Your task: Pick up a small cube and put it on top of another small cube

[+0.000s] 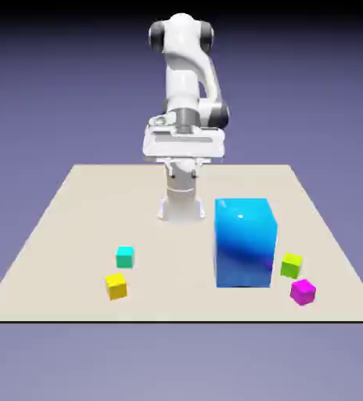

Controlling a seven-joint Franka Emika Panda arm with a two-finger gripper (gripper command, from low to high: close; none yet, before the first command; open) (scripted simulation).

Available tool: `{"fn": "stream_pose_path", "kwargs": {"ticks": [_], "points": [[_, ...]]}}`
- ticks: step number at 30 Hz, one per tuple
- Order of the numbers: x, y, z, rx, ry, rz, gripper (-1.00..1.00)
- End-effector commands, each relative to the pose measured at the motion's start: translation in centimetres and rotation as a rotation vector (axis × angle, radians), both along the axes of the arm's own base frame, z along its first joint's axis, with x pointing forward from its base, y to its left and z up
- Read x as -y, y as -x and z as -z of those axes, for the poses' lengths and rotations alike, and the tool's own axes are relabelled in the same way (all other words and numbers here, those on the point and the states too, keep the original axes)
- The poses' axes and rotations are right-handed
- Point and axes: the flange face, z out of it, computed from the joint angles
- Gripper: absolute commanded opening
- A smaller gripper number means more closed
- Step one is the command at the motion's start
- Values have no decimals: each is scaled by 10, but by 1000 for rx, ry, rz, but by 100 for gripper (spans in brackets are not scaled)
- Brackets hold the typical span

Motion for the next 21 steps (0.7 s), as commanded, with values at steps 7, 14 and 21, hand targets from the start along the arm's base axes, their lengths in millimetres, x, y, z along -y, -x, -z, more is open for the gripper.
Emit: {"fn": "stream_pose_path", "kwargs": {"ticks": [7,14,21], "points": [[23,-20,34,-113,239,-205,0],[48,-35,72,-234,446,-435,0],[75,-45,113,-356,617,-692,0]]}}
